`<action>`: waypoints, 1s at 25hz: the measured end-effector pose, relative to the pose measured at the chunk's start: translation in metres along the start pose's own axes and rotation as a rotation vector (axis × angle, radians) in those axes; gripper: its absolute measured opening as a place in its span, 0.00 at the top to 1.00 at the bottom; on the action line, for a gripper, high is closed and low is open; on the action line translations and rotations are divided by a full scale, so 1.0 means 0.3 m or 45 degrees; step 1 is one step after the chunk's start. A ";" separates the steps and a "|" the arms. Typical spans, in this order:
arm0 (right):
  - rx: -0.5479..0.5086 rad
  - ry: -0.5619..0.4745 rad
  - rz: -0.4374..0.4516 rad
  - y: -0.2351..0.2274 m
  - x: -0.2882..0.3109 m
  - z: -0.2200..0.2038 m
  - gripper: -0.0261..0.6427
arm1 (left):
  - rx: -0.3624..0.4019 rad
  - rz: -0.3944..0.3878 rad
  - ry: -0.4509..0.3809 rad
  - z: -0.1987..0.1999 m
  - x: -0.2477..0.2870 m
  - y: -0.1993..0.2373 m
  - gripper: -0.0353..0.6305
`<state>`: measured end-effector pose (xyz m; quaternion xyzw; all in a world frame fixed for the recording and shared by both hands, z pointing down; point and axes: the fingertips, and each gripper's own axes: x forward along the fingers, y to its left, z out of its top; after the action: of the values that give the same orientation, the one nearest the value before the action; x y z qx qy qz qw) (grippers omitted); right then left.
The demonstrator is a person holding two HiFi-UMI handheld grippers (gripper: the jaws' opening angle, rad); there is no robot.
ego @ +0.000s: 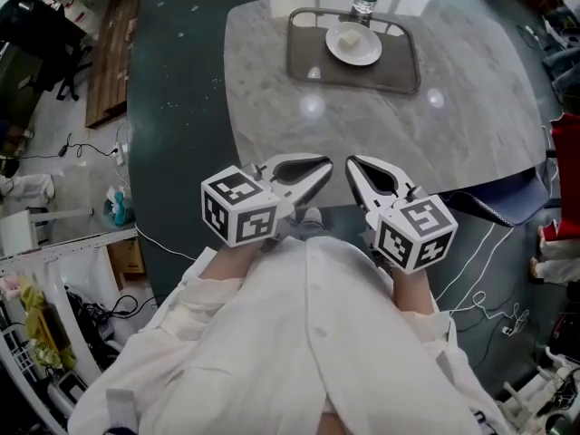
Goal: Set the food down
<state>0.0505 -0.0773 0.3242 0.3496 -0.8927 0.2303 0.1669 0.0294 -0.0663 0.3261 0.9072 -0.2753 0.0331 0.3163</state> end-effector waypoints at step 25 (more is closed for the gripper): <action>-0.091 0.097 -0.004 0.034 0.047 -0.010 0.96 | 0.081 0.040 0.074 -0.010 -0.030 0.033 0.90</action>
<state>0.0339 -0.0769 0.3301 0.3358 -0.8928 0.2111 0.2134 0.0169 -0.0664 0.3318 0.9110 -0.2791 0.0733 0.2945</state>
